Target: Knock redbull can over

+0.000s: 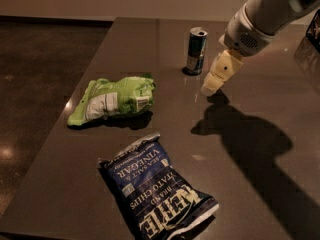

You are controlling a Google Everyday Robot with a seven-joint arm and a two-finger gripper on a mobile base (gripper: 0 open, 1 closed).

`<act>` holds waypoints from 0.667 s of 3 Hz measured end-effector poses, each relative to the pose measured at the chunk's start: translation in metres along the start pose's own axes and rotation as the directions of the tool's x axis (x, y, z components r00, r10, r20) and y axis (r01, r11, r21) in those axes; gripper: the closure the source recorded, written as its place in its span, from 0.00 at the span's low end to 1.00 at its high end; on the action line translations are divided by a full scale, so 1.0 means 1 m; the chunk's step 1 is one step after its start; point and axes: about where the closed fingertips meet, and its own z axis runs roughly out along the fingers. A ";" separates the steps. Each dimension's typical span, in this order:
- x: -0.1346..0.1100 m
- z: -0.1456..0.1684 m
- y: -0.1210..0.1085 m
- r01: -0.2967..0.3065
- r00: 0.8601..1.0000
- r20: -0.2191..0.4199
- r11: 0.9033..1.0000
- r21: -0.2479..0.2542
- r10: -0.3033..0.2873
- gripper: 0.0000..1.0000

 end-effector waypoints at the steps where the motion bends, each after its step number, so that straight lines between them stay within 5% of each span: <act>1: -0.005 0.020 -0.028 -0.085 0.995 0.049 0.996 0.022 0.084 0.00; 2: -0.010 0.035 -0.052 -0.160 0.981 0.116 0.986 0.038 0.154 0.00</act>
Offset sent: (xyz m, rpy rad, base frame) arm 0.0951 -0.0025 -0.0216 0.2348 -0.0550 -0.2303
